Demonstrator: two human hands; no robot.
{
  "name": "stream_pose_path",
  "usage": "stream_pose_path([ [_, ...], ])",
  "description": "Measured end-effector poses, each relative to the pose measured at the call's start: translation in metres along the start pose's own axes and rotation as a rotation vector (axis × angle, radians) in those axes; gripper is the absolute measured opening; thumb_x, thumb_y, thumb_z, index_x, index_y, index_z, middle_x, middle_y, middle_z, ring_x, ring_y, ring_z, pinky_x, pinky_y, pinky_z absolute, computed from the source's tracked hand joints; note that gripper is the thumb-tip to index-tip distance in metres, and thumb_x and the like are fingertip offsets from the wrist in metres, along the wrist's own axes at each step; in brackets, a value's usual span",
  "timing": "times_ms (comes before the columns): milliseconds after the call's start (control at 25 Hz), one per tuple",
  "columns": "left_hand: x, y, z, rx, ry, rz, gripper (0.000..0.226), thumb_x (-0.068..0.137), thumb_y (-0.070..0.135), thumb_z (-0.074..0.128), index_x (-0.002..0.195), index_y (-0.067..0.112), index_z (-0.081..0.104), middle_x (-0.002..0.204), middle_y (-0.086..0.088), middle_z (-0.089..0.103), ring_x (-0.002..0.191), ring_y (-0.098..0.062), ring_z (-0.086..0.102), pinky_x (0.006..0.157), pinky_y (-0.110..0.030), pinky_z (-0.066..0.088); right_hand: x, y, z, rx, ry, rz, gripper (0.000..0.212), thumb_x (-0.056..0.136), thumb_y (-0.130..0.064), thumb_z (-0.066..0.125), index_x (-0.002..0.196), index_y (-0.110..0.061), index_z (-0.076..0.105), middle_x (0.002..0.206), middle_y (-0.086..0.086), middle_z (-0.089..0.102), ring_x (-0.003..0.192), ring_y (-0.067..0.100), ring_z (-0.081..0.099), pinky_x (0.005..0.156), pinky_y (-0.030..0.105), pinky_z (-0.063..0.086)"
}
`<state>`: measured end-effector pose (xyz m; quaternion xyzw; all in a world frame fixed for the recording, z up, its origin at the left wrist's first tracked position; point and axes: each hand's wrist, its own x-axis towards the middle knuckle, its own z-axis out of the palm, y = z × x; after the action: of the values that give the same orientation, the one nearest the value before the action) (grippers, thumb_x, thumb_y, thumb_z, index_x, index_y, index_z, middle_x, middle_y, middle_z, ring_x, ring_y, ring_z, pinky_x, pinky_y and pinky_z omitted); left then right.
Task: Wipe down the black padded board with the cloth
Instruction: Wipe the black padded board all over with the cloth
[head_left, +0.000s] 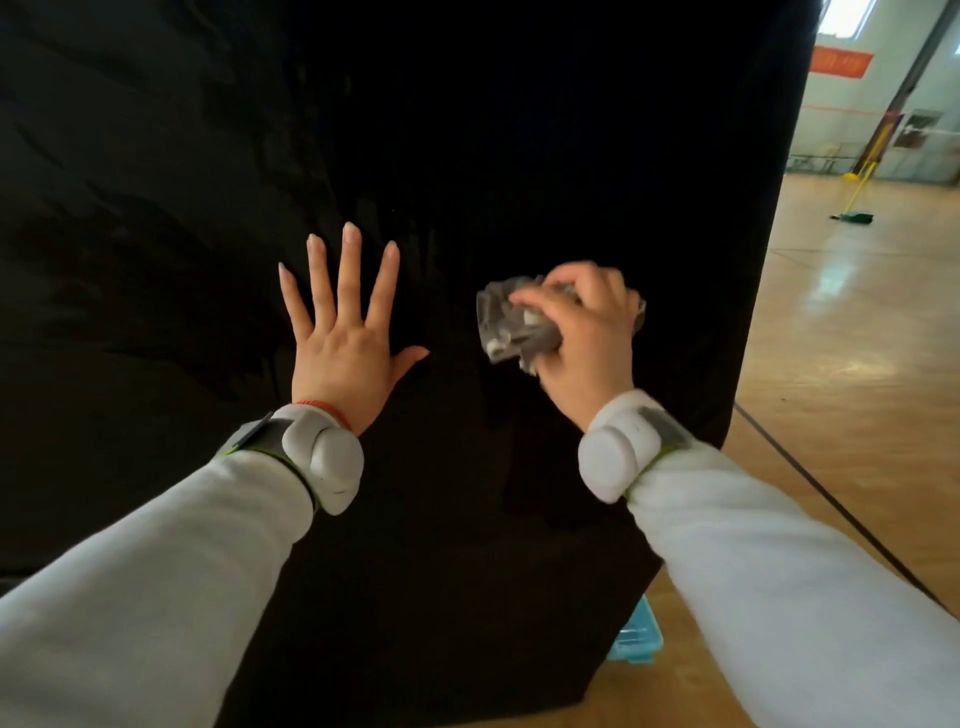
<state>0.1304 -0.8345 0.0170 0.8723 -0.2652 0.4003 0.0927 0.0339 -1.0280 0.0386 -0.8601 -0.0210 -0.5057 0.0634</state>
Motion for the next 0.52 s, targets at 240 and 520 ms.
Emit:
stream_pose_path([
  [240, -0.031, -0.012, 0.011, -0.046, 0.002, 0.118, 0.087, 0.080, 0.039, 0.062, 0.149, 0.019, 0.012, 0.155, -0.019, 0.004, 0.141, -0.039, -0.003, 0.112, -0.057, -0.002, -0.027, -0.002, 0.031, -0.005, -0.006, 0.019, 0.031, 0.068, -0.014, 0.059, 0.097, -0.019, 0.068, 0.100, 0.005, 0.055, 0.096, 0.022, 0.039, 0.079, 0.036, 0.031],
  [520, -0.061, -0.013, 0.029, -0.039, -0.047, 0.144, 0.085, 0.080, 0.040, 0.061, 0.149, 0.019, 0.015, 0.154, -0.018, 0.005, 0.141, -0.039, -0.002, 0.112, -0.057, -0.001, -0.112, 0.004, 0.057, -0.063, -0.359, -0.010, 0.042, 0.057, -0.011, 0.081, 0.096, -0.019, 0.069, 0.100, 0.008, 0.056, 0.097, 0.024, 0.037, 0.077, 0.042, 0.036],
])
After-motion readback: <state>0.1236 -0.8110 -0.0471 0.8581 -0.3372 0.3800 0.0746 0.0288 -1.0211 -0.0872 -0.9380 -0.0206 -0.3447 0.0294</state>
